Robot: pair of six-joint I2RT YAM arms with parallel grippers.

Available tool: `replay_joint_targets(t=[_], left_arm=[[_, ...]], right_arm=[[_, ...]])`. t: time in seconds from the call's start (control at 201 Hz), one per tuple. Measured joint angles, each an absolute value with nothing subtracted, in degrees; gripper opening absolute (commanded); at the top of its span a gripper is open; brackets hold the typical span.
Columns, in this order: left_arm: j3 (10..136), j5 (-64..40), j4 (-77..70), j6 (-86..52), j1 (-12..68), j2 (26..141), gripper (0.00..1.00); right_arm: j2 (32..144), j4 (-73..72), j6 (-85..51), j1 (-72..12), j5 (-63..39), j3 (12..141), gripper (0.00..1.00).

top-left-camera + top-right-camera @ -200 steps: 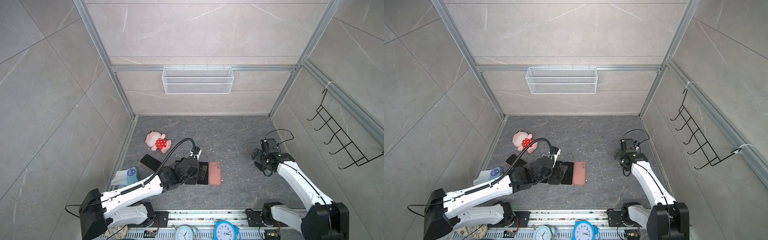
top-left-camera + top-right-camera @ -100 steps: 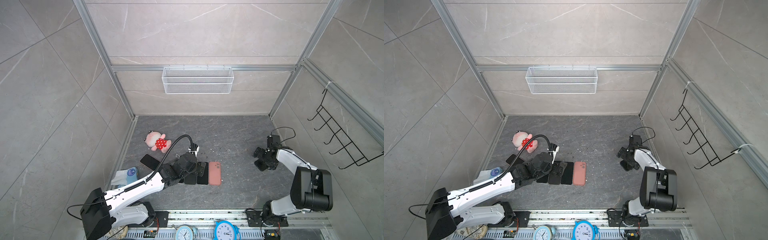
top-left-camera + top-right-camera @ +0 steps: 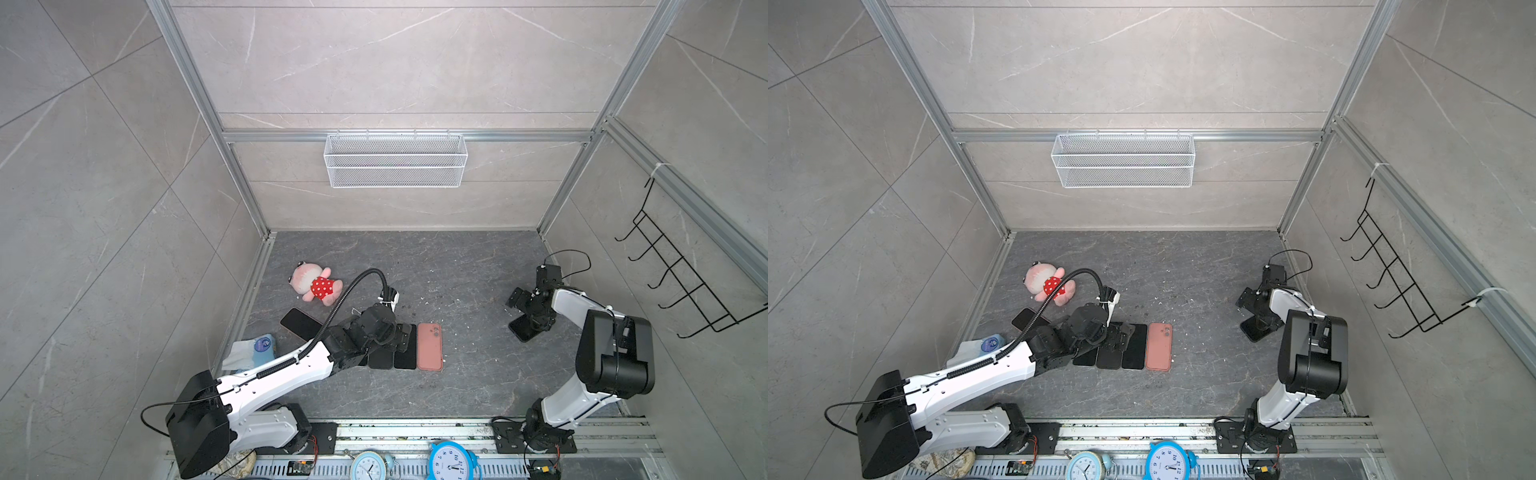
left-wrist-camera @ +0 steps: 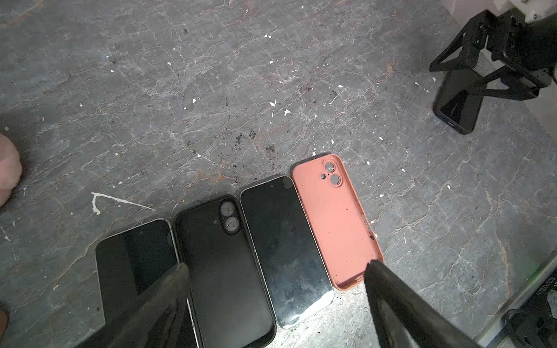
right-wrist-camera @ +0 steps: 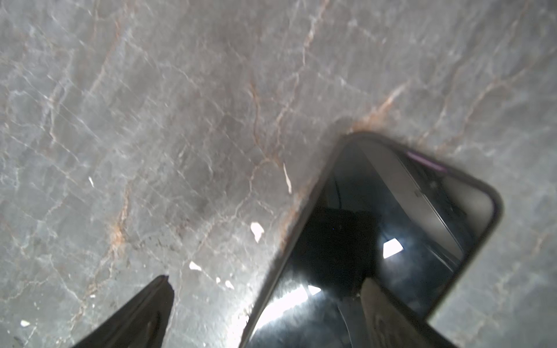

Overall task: Take the phone out of the phone case
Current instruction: Pick up the phone from the middle-right of the table.

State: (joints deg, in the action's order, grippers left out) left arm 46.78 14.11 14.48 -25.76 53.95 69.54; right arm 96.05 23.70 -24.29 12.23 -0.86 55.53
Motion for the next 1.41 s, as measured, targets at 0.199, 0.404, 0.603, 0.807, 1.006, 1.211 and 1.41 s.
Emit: replay_joint_targets(t=[0.199,0.404,0.603,0.807,1.006,1.211,1.41], left_arm=[[46.78,13.08,14.48,-25.76,53.93,70.3,0.93],[46.78,12.86,14.37,-25.78,53.74,70.37,0.93],[46.68,12.84,13.26,-25.78,53.58,70.19,0.93],[45.28,11.73,11.86,-25.78,52.8,69.91,0.93],[44.6,10.7,11.42,-25.78,51.68,69.91,0.93],[44.34,9.58,10.2,-25.78,50.98,69.89,0.93],[44.31,8.51,9.76,-25.78,50.37,69.89,0.93]], right_arm=[[96.05,23.79,-23.2,12.36,-0.58,55.46,0.99],[93.8,25.28,-22.9,12.67,0.21,53.47,1.0],[90.41,29.23,-23.33,12.78,0.21,52.42,1.0],[87.83,30.22,-24.21,12.78,0.19,51.68,1.0],[88.97,30.17,-25.74,12.78,-0.4,50.61,1.0],[91.2,29.87,-26.98,12.78,-1.17,50.46,1.0],[92.77,29.54,-27.46,12.78,-1.32,50.81,0.99]])
